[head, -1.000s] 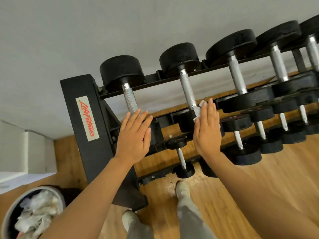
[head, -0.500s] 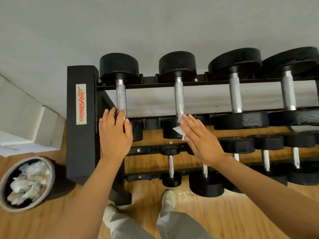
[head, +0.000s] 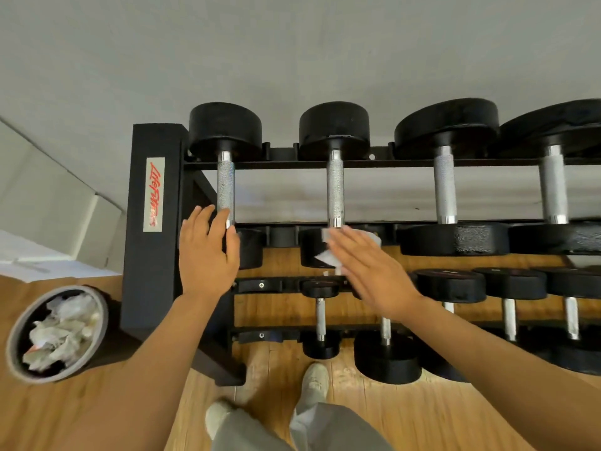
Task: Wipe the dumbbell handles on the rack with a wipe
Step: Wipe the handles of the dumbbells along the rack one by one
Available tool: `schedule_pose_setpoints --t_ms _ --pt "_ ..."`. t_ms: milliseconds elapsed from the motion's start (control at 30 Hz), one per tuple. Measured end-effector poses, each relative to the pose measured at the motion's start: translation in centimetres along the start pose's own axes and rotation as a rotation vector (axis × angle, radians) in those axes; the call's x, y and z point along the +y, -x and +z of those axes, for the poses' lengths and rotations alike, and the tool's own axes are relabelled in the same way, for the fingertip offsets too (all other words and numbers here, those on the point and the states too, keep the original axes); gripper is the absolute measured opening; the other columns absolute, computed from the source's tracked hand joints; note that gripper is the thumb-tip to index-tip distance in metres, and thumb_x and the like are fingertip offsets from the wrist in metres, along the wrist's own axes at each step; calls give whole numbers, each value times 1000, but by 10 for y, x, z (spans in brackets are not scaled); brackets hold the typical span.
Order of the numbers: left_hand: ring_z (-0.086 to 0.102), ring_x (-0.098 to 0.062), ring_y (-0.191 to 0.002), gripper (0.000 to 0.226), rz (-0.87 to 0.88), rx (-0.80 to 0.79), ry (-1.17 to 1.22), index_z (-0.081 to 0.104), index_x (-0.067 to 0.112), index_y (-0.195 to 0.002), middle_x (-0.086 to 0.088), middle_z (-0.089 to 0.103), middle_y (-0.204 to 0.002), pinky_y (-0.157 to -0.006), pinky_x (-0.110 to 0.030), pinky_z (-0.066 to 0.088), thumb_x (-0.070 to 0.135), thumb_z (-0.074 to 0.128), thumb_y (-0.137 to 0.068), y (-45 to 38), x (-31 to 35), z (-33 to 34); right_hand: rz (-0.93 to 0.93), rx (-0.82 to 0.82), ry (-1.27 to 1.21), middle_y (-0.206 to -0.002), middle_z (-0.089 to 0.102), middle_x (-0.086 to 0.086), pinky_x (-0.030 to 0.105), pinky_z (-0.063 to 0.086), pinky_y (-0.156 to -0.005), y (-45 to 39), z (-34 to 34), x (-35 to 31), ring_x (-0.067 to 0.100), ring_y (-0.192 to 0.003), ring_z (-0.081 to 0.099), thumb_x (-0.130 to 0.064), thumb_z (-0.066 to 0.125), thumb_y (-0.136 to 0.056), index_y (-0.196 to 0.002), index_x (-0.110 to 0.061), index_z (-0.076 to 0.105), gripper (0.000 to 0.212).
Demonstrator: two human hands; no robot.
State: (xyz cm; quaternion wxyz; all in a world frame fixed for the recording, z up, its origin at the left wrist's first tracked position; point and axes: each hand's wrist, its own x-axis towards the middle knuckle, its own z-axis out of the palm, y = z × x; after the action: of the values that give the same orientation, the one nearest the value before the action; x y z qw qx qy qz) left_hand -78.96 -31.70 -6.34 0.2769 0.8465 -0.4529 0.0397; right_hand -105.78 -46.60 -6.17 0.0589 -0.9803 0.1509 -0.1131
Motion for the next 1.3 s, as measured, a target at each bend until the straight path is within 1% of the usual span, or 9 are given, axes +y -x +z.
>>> schedule_pose_setpoints --t_ms 200,333,433,700,800,933,1100,1200,1300 --pt "36 -34 -141 47 49 10 -24 57 5 -133 -17 53 -140 -118 -53 23 31 32 -102 0 -1 1 63 99 -228 -159 25 7 40 13 -122 0 8 1 24 -149 19 -22 30 -106 -150 -10 28 46" --pt "35 -33 -142 47 60 24 -35 57 6 -133 -16 53 -141 -119 -53 22 31 32 -102 2 -3 3 -186 -8 31 -141 54 4 43 23 -120 -52 7 -16 22 -137 43 -20 53 -94 -131 -13 60 39" --pt "35 -32 -142 47 61 34 -43 57 6 -133 -16 52 -141 -119 -53 22 31 32 -102 3 -4 3 -193 -46 48 -124 67 2 41 30 -114 -71 7 -20 20 -122 59 -12 81 -73 -115 -15 72 43" --pt "37 -33 -141 44 56 68 -55 58 5 -132 -17 53 -140 -119 -53 24 28 36 -102 2 -1 6 135 10 -385 -134 60 9 28 22 -120 -100 -18 34 19 -132 48 -1 57 -94 -125 -7 64 32" --pt "37 -33 -142 45 47 65 -75 58 5 -132 -17 53 -141 -119 -54 24 29 35 -102 3 2 6 14 -147 -237 -136 58 13 45 29 -116 -121 -21 60 28 -134 47 0 61 -92 -126 -5 63 34" --pt "37 -33 -142 46 50 69 -70 57 5 -135 -17 52 -142 -120 -51 22 29 34 -103 2 1 7 -212 -296 -14 -136 58 14 47 29 -114 -135 -23 77 31 -132 49 -8 66 -90 -123 -5 65 32" --pt "37 -33 -142 48 49 68 -63 55 4 -137 -18 51 -143 -121 -49 22 30 32 -104 3 1 5 -271 -397 96 -154 35 8 40 10 -119 -131 -25 78 23 -145 28 -34 26 -102 -146 -11 41 52" --pt "35 -32 -143 48 48 65 -43 52 3 -139 -17 50 -144 -121 -49 23 29 33 -104 3 2 3 -308 -403 53 -155 33 8 41 14 -120 -129 -24 80 24 -145 28 -18 44 -102 -150 -15 34 49" --pt "29 -28 -147 49 23 36 -6 47 3 -143 -15 47 -148 -122 -46 19 29 35 -103 4 1 2 -476 -339 67 -138 56 14 50 32 -110 -134 -30 84 30 -129 52 -10 69 -85 -119 -8 66 34"
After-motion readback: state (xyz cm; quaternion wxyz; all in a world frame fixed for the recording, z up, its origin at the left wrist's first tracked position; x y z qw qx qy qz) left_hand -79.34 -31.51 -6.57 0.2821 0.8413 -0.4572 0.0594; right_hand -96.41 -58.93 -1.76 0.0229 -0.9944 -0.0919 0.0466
